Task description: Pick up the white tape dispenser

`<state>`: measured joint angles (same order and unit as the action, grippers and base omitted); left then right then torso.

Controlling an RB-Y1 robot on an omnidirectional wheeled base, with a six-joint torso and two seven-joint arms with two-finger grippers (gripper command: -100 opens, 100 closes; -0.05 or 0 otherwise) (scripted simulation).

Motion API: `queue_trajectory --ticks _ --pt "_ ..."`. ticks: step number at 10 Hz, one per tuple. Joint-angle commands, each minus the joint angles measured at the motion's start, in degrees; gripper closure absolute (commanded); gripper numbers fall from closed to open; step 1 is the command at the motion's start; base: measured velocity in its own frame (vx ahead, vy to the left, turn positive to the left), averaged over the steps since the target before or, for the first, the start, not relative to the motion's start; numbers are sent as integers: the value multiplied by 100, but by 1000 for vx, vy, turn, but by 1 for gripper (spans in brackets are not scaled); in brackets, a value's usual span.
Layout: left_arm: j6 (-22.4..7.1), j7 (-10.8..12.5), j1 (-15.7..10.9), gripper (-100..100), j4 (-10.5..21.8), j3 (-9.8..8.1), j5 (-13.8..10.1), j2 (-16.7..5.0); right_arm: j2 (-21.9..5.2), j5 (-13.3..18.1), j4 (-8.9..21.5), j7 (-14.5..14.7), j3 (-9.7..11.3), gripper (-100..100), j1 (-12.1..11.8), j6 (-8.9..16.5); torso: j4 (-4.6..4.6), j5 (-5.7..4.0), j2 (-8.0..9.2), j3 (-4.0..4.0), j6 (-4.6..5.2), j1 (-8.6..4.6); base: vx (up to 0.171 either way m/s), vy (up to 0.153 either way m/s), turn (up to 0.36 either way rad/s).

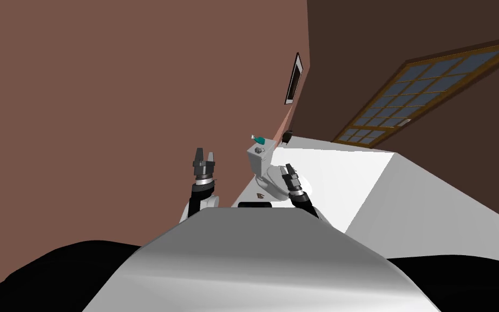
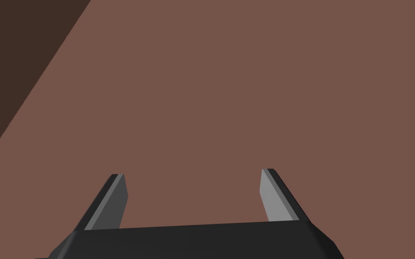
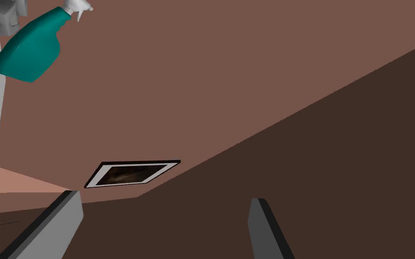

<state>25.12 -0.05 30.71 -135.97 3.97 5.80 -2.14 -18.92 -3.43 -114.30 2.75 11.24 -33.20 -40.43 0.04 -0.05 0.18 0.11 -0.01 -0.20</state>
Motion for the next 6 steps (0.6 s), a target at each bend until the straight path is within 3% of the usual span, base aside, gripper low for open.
queue_trajectory --ticks 1,2,3,4,5,6 --pt "0 0 0 0 0 0 0 0 -286 -4 286 -109 286 -100 85 -212 0 0 0 0 0 0 -71 -50 232" --pt "0 0 0 0 0 0 0 0 -372 -4 369 -109 358 -100 85 -212 1 -1 4 2 -1 -3 -47 -38 74" --pt "0 0 1 0 0 0 0 0 -570 -10 624 -186 595 -100 121 -373 0 0 -2 -1 3 1 -42 -30 188" --pt "0 0 0 0 0 0 0 0 -651 -10 624 -186 601 -100 121 -373 -1 1 -4 -2 0 3 -37 -22 76" --pt "0 0 1 0 0 0 0 0 -878 -12 867 -262 844 -100 167 -530 -1 1 -7 -4 3 6 -48 -14 164" --pt "0 0 0 0 0 0 0 0 -946 -12 889 -262 855 -100 167 -530 -1 1 -5 -3 0 9 -37 -13 97"
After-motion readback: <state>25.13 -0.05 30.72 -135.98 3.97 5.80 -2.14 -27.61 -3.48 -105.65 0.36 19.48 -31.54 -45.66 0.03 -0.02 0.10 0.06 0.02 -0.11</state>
